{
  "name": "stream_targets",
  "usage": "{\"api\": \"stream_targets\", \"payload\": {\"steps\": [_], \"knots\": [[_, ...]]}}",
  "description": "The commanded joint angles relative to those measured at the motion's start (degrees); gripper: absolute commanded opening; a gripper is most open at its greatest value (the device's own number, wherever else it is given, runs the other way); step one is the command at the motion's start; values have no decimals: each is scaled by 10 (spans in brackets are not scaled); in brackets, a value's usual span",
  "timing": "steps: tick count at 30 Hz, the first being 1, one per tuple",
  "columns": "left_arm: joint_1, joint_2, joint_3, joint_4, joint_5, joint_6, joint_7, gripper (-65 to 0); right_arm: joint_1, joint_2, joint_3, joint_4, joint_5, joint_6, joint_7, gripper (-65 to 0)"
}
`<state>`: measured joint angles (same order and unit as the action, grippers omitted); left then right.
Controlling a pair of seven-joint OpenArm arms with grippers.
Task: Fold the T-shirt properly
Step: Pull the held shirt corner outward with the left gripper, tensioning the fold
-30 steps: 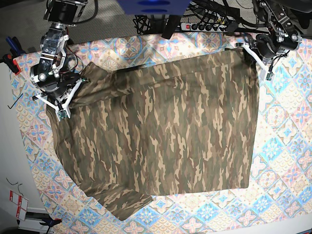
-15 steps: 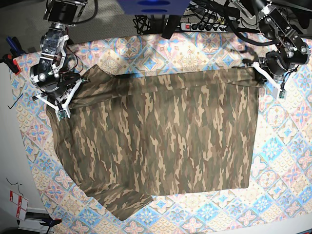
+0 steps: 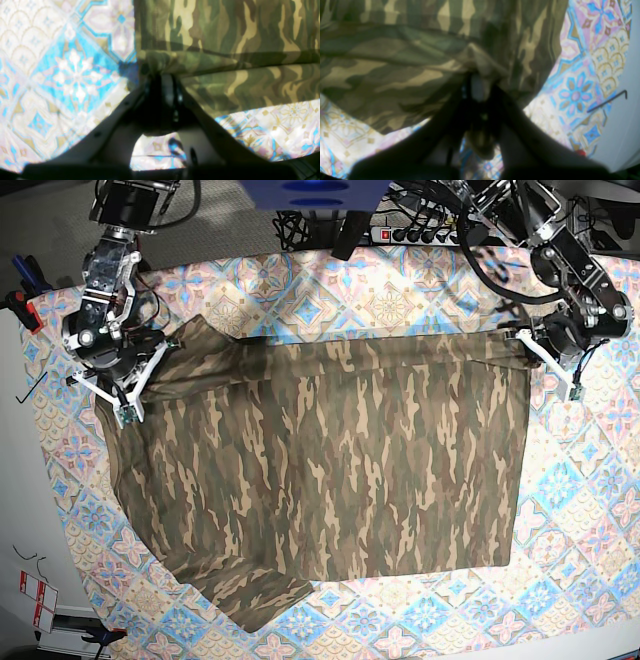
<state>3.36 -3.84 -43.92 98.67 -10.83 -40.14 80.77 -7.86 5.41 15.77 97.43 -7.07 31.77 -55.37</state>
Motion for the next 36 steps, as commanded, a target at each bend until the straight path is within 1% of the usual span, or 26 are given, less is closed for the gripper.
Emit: {"api": "stream_targets", "payload": {"steps": [1, 9, 13, 16, 19, 23, 26, 29, 32, 36], "knots": [[-12, -10, 1, 11, 2, 1, -8, -611, 23, 6, 2, 9, 2, -3, 13, -648], [-62, -9, 17, 9, 61, 1, -8, -611, 37, 7, 2, 8, 2, -3, 11, -648], [-81, -9, 17, 8, 80, 1, -8, -609, 39, 7, 3, -22, 2, -4, 1, -648], [-93, -9, 17, 8, 103, 1, -8, -608, 68, 7, 3, -39, 2, -3, 0, -648], [-109, -9, 39, 6, 109, 1, -8, -608, 75, 7, 3, -44, 2, -3, 0, -648], [-132, -9, 53, -39, 109, 1, -8, -608, 75, 7, 3, -45, 2, -3, -2, -648], [-151, -19, 53, -84, 126, 1, -8, -608, 81, 8, 3, -67, 2, -3, -2, -648], [-154, -18, 53, -91, 143, 1, -8, -608, 101, 8, 4, -83, 2, -3, -1, -648], [-154, -18, 54, -91, 156, 1, -8, -608, 104, 8, 5, -88, 1, -3, 1, -648], [-125, -19, 54, -83, 150, 1, -8, -603, 105, 8, 3, -88, 1, -3, 1, -648]]}}
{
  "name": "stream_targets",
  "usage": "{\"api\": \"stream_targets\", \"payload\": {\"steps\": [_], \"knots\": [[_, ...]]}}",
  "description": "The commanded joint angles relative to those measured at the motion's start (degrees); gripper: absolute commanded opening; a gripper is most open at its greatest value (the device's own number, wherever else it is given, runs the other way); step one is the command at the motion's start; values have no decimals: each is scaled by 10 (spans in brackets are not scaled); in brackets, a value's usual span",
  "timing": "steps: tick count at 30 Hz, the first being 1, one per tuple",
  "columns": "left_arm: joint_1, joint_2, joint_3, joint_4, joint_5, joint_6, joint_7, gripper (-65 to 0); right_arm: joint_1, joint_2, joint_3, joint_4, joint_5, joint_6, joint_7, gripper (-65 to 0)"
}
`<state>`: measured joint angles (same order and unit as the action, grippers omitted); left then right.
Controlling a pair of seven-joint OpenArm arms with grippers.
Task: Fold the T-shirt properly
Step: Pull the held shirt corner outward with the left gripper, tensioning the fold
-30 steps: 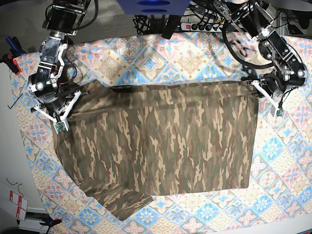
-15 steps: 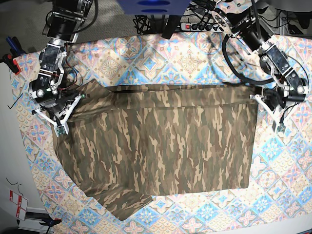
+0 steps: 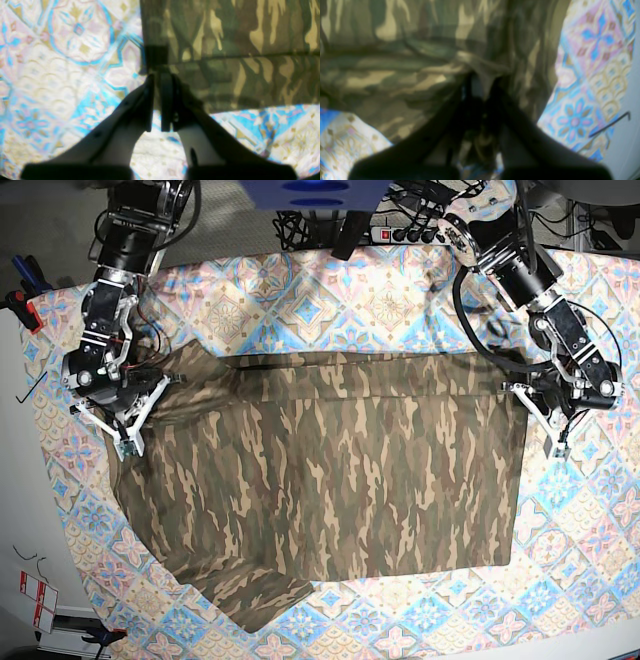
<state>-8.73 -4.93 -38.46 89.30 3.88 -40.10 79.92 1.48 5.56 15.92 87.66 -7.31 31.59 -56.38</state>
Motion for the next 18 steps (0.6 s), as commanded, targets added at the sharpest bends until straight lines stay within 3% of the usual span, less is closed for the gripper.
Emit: {"api": "stream_targets", "payload": {"steps": [1, 9, 13, 18], "knots": [[5, -8, -1, 18, 6, 1, 1, -591, 11, 6, 0, 10, 3, -2, 11, -648], [81, -7, -4, 91, 2, 1, 1, -291, 12, 6, -1, 10, 3, -2, 10, -648], [94, -7, -5, 91, -10, 1, 1, -308, 9, 6, -1, 10, 2, -2, 10, -648], [115, -7, -5, 91, -81, 1, 1, -322, 8, 6, -1, 10, 2, -2, 9, -648]]}}
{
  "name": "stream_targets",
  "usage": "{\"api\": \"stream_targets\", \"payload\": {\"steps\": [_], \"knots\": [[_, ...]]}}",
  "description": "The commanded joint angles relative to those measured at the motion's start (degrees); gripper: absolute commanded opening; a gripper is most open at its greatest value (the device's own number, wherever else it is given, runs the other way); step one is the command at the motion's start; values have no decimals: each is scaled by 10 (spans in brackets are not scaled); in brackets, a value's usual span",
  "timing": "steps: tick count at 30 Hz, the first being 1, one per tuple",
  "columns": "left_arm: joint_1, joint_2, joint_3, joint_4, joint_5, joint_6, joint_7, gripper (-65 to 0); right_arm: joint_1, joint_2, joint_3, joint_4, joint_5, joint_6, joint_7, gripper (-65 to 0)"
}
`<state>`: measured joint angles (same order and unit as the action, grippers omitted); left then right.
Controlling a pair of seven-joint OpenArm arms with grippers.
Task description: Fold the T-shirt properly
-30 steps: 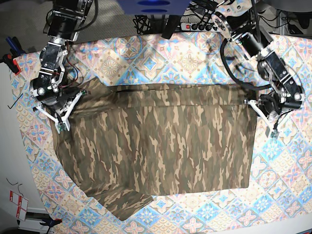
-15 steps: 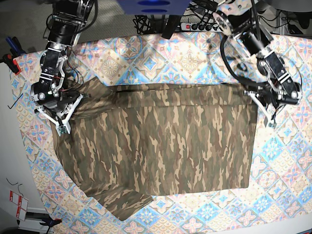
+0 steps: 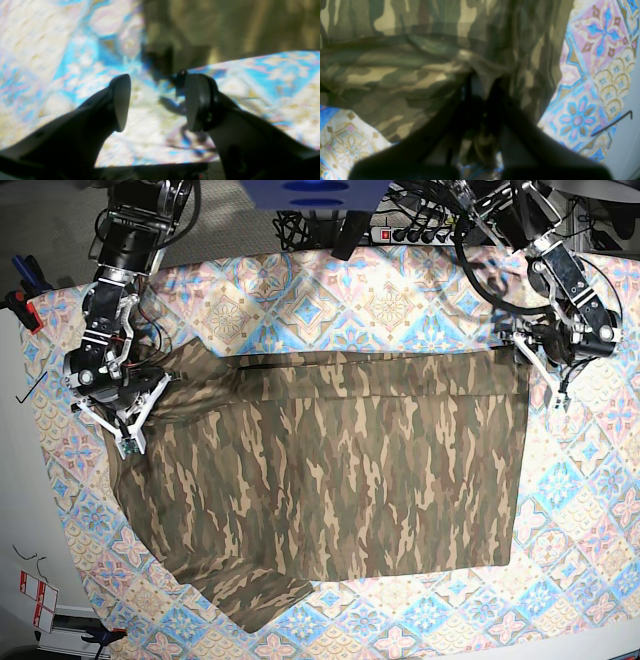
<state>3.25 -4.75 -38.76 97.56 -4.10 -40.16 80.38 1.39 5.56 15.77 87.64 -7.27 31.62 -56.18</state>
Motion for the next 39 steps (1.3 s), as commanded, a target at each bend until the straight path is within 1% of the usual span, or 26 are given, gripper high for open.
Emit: {"api": "stream_targets", "payload": {"steps": [1, 4, 9, 17, 19, 23, 27, 29, 35, 39], "knots": [[-4, -8, -2, 8, -10, 2, -4, -322, 9, 6, 1, 10, 2, -2, 7, -648], [-2, -8, -2, 8, -23, 2, -4, -322, 8, 6, 1, 10, 2, -2, 7, -648], [-1, -8, -2, 8, -22, 2, -4, -322, 8, 7, 1, 10, 2, -2, 6, -648], [35, -11, -3, 8, -21, 2, -4, -322, 8, 8, 1, 10, 2, -2, 6, -648], [44, -9, -3, 2, -20, 2, -36, -322, 8, 8, 1, 10, 2, -2, 6, -648], [41, -10, -3, -46, -25, 2, -52, -322, 8, 8, 1, 10, 2, -2, 6, -648], [29, -9, -4, -97, -27, 2, -104, -323, 7, 8, 1, 10, 2, -1, 6, -648], [29, -8, -4, -100, -27, 2, -114, -323, 7, 8, 1, 10, 2, -1, 6, -648], [25, -7, -49, -100, -28, 2, -119, -323, 7, 9, 1, 10, 2, -1, 6, -648], [25, -7, -92, -100, -28, 2, -165, -323, 7, 9, 1, 10, 2, -1, 6, -648]]}}
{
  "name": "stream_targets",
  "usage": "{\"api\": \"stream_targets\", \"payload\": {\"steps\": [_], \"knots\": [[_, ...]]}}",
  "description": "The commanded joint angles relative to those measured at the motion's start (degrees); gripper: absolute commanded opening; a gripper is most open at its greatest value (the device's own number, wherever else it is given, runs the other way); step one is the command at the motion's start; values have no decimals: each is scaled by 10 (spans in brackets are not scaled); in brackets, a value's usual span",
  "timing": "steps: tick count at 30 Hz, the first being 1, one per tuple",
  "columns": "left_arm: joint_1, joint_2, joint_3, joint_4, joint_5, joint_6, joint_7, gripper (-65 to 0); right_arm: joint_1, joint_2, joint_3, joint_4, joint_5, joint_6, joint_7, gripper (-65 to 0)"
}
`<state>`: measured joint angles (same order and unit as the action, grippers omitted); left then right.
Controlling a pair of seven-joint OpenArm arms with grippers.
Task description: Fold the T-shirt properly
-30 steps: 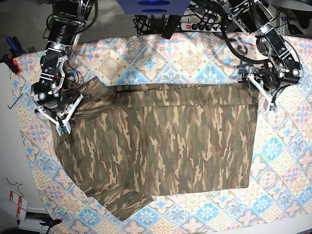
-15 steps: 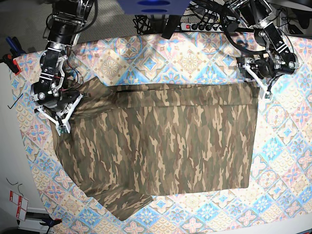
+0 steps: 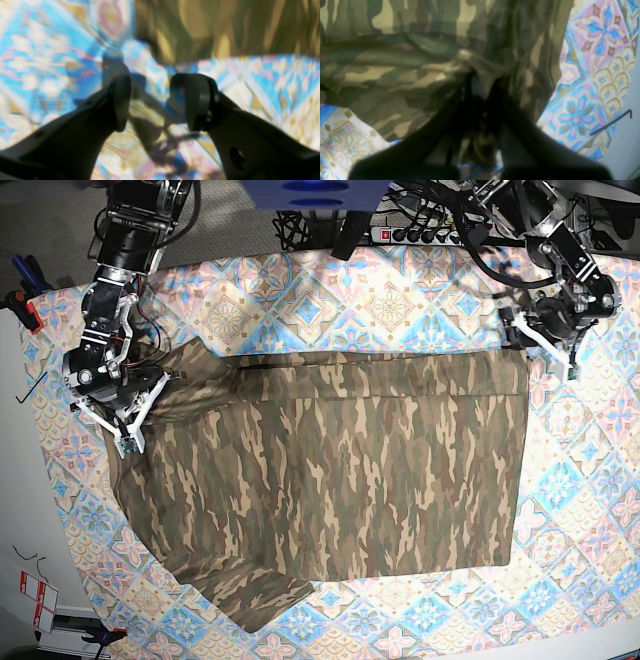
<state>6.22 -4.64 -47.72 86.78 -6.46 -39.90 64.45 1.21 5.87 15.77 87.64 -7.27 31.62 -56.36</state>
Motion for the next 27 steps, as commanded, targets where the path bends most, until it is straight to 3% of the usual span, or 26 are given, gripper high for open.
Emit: {"api": "stream_targets", "payload": {"steps": [1, 5, 11, 16, 21, 27], "knots": [[-5, -8, -9, 7, -4, -1, -9, -323, 9, 6, 1, 10, 2, -1, 8, -648], [-5, -8, -8, 6, -19, -1, -11, -323, 9, 6, 1, 10, 1, -1, 8, -648], [-5, -11, -8, -40, -115, -1, -12, -323, 9, 6, -12, 10, 1, -1, 8, -648], [-12, -13, -8, -80, -120, -1, -15, -323, 9, 6, -20, 11, 1, -2, 8, -648], [-8, -13, -8, -84, -120, -1, -57, -323, 9, 6, -22, 11, 1, -2, 8, -648], [-9, -12, -9, -84, -125, -1, -57, -330, 9, 6, -22, 11, 1, -2, 8, -648]]}}
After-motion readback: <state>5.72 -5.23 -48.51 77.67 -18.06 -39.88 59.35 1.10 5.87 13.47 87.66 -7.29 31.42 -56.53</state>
